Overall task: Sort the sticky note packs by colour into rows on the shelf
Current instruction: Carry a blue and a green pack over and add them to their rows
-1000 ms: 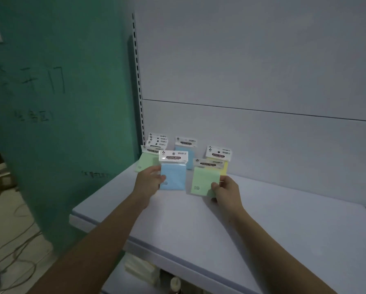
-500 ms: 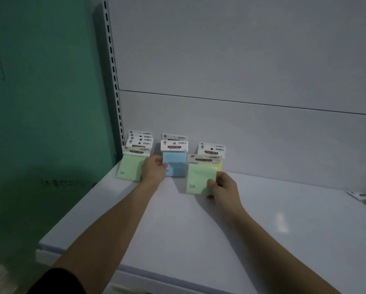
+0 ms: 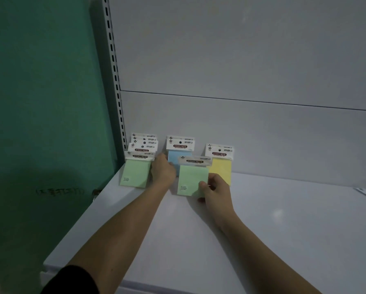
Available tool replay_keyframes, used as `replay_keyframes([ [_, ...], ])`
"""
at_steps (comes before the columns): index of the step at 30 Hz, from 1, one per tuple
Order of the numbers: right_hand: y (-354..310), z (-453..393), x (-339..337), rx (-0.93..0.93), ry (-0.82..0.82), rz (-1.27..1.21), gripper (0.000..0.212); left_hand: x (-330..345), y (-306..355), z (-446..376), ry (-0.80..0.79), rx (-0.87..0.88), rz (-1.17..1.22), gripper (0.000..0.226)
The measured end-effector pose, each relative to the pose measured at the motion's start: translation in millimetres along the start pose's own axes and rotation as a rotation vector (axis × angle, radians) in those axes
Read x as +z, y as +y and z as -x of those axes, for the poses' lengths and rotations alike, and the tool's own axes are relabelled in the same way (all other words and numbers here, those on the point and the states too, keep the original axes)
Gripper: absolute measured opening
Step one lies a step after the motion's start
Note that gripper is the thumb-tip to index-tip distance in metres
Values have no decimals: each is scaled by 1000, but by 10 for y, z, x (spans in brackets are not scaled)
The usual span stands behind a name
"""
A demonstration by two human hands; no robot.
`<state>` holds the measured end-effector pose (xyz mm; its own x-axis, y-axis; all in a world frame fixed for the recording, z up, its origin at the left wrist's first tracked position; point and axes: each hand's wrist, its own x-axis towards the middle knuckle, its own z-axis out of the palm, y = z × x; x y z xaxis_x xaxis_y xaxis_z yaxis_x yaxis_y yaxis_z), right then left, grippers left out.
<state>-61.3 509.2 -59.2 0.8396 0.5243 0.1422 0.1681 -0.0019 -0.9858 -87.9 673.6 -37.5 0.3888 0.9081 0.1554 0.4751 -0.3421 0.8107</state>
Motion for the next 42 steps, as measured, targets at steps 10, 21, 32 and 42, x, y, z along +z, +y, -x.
replay_keyframes([
  [10, 15, 17, -13, 10, 11, -11, 15, -12, 10, 61, -5, -21, 75, 29],
  [21, -202, 21, -4, -1, 54, -102, 19, -824, -116, 511, -139, 384, 137, 23],
  [32, -254, -40, 1154, 190, -81, -136, 22, -1525, -1112, 999, -408, 494, -583, 53],
  [42, -177, 99, 1486, -90, 59, 313, 26, -1563, -1117, 1030, -396, 527, -629, 50],
])
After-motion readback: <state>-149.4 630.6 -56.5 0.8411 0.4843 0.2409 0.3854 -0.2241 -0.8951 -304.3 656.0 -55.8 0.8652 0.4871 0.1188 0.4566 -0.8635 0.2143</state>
